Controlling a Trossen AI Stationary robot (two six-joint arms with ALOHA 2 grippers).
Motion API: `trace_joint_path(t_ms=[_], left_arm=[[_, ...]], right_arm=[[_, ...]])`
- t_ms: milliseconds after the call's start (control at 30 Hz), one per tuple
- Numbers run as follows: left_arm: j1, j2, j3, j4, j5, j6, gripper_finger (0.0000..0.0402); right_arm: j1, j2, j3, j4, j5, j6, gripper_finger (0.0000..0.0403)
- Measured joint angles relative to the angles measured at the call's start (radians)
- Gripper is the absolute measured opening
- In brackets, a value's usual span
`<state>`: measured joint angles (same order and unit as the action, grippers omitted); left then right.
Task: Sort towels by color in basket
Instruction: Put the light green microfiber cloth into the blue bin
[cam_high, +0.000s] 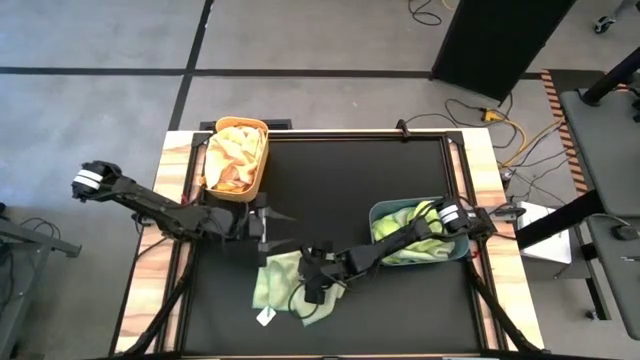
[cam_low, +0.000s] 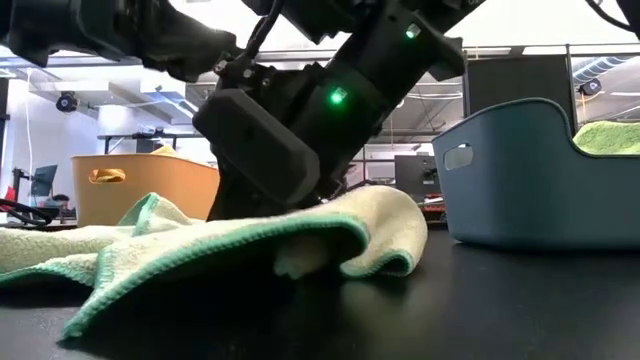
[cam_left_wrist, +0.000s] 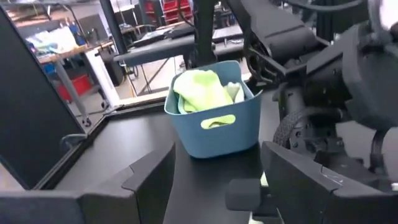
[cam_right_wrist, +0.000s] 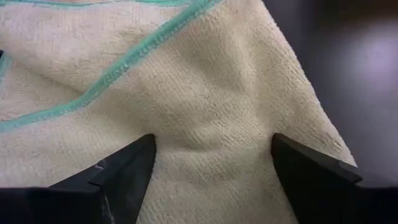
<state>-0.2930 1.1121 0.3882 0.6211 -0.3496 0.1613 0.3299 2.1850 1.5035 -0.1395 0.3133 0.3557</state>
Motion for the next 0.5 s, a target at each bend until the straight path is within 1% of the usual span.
trace_joint_path(t_ms=[133,233,367,433,500], left_arm=[[-0.001,0.023,0.015,0.011,0.0,0.054,0.0223],[0.0,0.022,0.032,0.004,-0.001,0.124,0.0223],[0.0,0.002,0.054,-0.055,-0.008,0.197,0.0223],[0.0,-0.015,0.071,-0.118,-0.008,0.194,0.0223],[0.0,-0.035,0.082,-0.207,-0.008,0.158,0.0223]], right_arm=[[-0.004,0.014,0.006,-0.04,-0.014,0.009,0.0273],[-0.003,0.007,0.005,-0.065,-0.02,-0.03,0.0226],[-0.001,-0.018,0.002,-0.102,-0.025,-0.06,0.0143],[-0.001,-0.052,-0.002,-0.159,-0.023,-0.079,0.0094],[0.004,-0.099,-0.008,-0.223,0.008,-0.085,0.0046]])
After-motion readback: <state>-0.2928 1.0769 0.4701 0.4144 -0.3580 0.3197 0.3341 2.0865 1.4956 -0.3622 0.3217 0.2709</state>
